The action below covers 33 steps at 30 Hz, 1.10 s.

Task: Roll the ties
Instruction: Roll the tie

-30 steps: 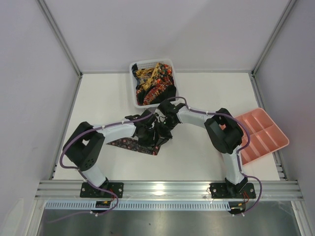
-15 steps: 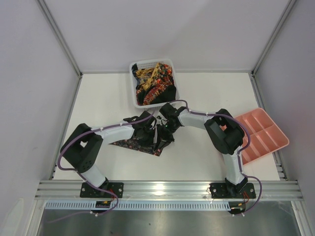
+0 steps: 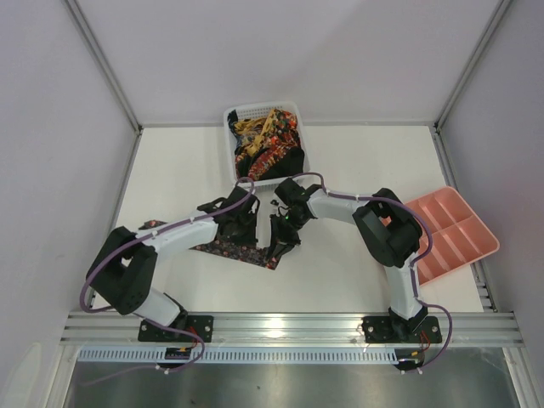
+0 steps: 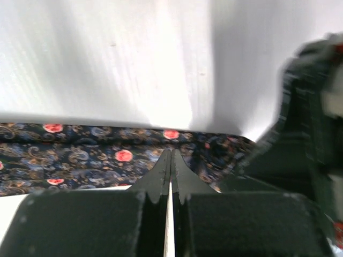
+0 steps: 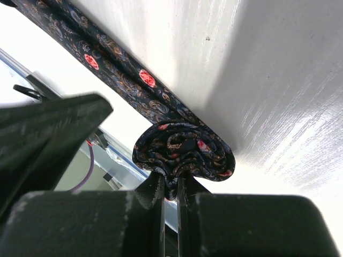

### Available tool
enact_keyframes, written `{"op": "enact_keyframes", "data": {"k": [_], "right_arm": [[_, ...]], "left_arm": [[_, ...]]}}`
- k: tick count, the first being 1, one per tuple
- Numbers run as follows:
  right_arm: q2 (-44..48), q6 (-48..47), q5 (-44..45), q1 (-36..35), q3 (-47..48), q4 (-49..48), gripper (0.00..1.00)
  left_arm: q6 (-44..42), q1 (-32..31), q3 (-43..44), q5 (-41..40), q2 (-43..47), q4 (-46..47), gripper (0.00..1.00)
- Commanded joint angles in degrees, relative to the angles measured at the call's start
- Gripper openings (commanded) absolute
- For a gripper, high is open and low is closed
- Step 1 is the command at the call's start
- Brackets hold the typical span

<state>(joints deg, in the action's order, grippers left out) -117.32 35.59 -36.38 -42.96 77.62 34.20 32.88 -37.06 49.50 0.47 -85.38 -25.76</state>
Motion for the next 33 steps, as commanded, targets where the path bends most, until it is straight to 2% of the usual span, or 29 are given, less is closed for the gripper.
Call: {"op": "enact_keyframes", "data": {"k": [1,5,14,26,33], "right_arm": [[0.9,-0.3,4.7,-0.4,0.9,0.9,0.00],[-0.1,-0.2,4.5,-0.5,3.1,2.5,0.07],[-4.1,0.3,4.8,-1.9,9.4,6.4,0.29],[-1.0,-1.8,6.0,-2.1,8.8,7.2,0.45],[2.1,-3.9,1.7,-1.7,5.0,0.6,0.49]], "left_arm": [[-0.6,1.3,-0.1,0.8,-2.3,1.1,0.01],[0.6,1.3,-1.7,3.8,-3.9,3.6,0.00],[2.0,1.3,-3.4,5.0,-4.0,4.8,0.01],[1.8,1.2,-2.7,4.3,-3.5,3.6,0.01],[1.5,1.4,-1.8,4.3,-2.9,2.5,0.01]]}}
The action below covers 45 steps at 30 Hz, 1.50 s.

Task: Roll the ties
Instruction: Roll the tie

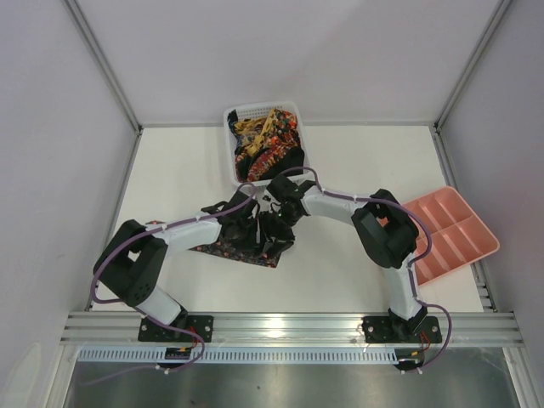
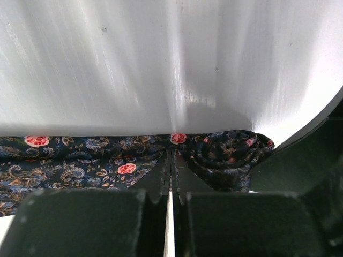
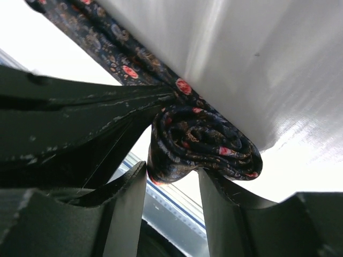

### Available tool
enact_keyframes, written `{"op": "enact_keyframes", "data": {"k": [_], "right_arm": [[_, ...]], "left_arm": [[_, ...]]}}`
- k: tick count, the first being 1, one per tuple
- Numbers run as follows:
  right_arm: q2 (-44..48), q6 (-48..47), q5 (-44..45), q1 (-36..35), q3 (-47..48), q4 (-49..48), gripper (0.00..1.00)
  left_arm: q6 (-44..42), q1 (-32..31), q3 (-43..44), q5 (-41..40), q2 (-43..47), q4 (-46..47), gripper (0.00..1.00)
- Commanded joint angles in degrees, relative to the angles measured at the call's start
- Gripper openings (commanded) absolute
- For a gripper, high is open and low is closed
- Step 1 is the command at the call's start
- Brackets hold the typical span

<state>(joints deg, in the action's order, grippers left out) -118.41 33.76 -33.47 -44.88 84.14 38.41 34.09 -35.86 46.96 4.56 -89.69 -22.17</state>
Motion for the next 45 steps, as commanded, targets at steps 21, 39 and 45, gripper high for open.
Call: {"op": "enact_keyframes", "data": {"k": [21,39,45], "right_arm": [[6.6,-1.9,-9.8,2.0,-10.9,-20.3,0.41],[-0.6,-0.8,-11.5,0.9,-12.1,-26.0,0.08],[-1.6,-1.0,-10.8,0.9,-12.8,-26.3,0.06]], "left_arm": [[-0.6,1.1,0.2,1.9,3.9,-3.0,0.01],[0.7,1.1,-1.2,0.4,5.0,-4.1,0.01],[0.3,1.1,-0.4,-1.8,9.4,-7.3,0.01]]}}
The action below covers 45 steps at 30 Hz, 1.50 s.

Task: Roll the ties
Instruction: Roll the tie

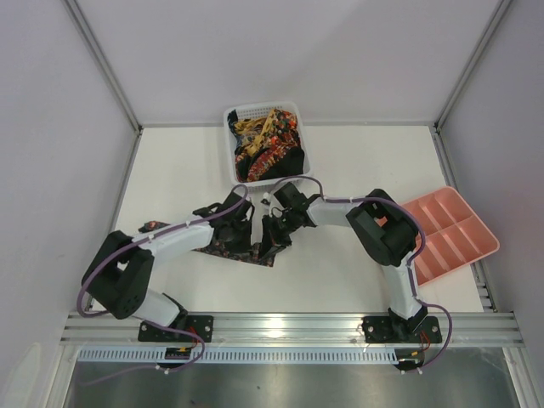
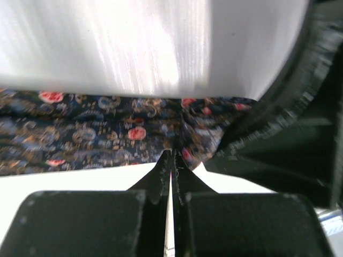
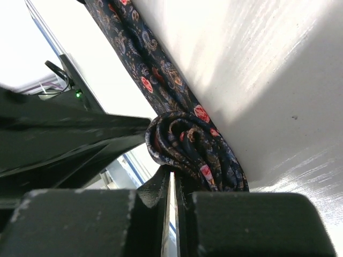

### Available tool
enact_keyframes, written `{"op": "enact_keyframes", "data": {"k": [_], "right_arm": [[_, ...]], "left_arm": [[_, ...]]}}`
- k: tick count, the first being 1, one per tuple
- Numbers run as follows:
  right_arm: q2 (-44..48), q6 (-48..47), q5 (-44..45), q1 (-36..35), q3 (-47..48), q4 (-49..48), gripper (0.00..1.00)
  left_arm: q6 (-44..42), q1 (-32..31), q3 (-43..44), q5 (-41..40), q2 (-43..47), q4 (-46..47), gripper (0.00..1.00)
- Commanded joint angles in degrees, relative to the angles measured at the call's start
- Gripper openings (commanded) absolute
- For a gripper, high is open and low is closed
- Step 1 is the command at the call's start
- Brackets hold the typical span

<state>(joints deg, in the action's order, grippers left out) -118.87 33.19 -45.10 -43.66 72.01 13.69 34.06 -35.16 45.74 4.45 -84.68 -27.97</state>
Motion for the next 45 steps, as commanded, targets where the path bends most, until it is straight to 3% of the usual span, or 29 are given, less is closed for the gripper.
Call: {"op": "enact_keyframes", "data": {"k": [1,5,10,20,27,29,31,32,33,37,38,45], "right_arm": [[-1.1,-0.4,0.7,-0.3,-0.8,-1.7,0.07],[-0.1,-0.1,0.6,-0.4,-0.7,-1.8,0.08],[1.3,1.8,-0.2,-0.5,-0.4,-2.1,0.11],[6.8,1.8,-0.4,-0.5,-0.6,1.6,0.13],[13.0,-4.4,3.3,1.6,2.0,10.8,0.23],[14.7,-6.7,6.3,1.9,2.8,13.4,0.29],[15.4,-11.1,10.3,2.2,2.8,14.1,0.48],[15.5,-14.1,11.8,2.2,2.1,13.7,0.68],[15.9,-15.5,13.6,1.9,1.2,12.9,0.76],[19.5,-24.4,17.7,-0.5,-8.6,0.1,0.90],[20.4,-25.9,18.6,-1.2,-10.5,-4.9,0.99],[21.7,-36.8,21.1,-4.9,-16.6,-13.1,1.00]], "left_arm": [[0.0,0.4,1.7,-1.5,5.1,-1.8,0.01],[-0.4,0.4,3.0,2.0,6.6,-0.6,0.03],[0.6,0.4,3.6,6.5,1.7,2.9,0.01],[0.0,0.4,5.4,4.6,-2.5,2.6,0.01],[-0.3,0.5,5.3,4.7,-2.4,2.3,0.01],[-0.3,0.5,5.2,4.6,-2.5,2.2,0.01],[-0.3,0.5,5.2,4.8,-2.6,2.4,0.01],[-0.3,0.6,5.2,4.9,-2.6,2.6,0.01],[-0.3,0.5,5.1,5.0,-2.6,2.6,0.01],[-0.6,0.5,4.7,5.6,-2.2,2.8,0.01],[-0.6,0.5,4.5,5.7,-2.2,3.1,0.01],[-0.9,0.8,3.4,7.4,-2.2,4.7,0.01]]}}
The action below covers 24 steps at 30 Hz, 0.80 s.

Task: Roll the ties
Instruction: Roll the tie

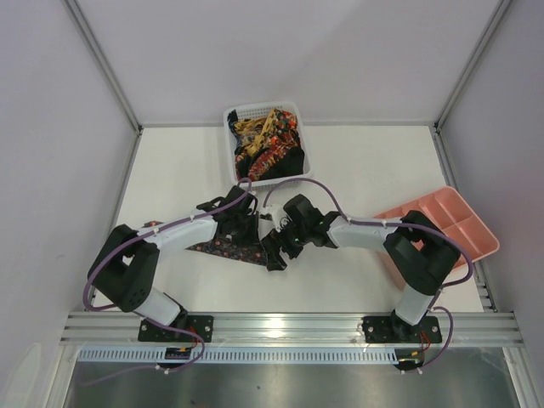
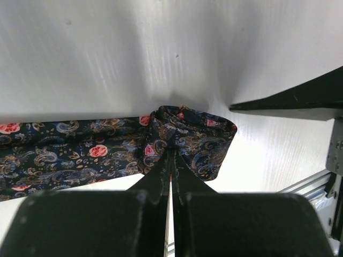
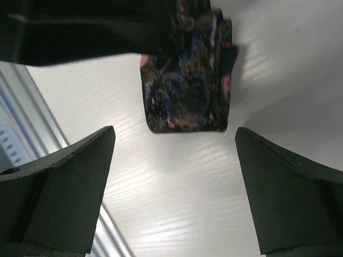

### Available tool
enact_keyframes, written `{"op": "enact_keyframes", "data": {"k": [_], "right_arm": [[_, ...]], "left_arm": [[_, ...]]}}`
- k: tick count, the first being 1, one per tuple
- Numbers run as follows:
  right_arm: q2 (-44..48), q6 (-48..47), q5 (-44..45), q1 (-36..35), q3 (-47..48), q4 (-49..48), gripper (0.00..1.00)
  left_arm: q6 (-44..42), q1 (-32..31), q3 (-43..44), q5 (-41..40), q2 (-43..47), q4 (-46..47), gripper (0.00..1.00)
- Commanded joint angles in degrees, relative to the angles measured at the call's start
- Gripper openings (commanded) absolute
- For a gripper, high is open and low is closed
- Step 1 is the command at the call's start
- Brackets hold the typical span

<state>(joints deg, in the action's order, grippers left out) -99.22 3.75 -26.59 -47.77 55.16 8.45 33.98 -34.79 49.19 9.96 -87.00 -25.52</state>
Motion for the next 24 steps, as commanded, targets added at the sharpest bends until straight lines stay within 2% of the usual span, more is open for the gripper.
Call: {"op": "enact_keyframes", "data": {"k": [1,4,14,24], "right_arm": [[1.6,-9.5,3.4,-1.2,0.1,-9.7,1.00],[0.8,-10.2,5.1,-1.6,-1.0,-12.8,1.00],[-4.7,-13.0,5.1,-2.5,1.5,-13.4,1.00],[-2.9,-13.1,18.0,-7.4,-5.7,-21.5,1.00]], "left_arm": [[-0.8,0.5,-0.3,2.1,0.2,2.4,0.01],[-0.7,0.5,-0.6,2.5,0.0,3.2,0.01],[-0.4,1.0,-2.1,2.8,0.1,4.4,0.01],[0.7,3.2,-5.5,5.5,1.5,6.4,0.00]]}}
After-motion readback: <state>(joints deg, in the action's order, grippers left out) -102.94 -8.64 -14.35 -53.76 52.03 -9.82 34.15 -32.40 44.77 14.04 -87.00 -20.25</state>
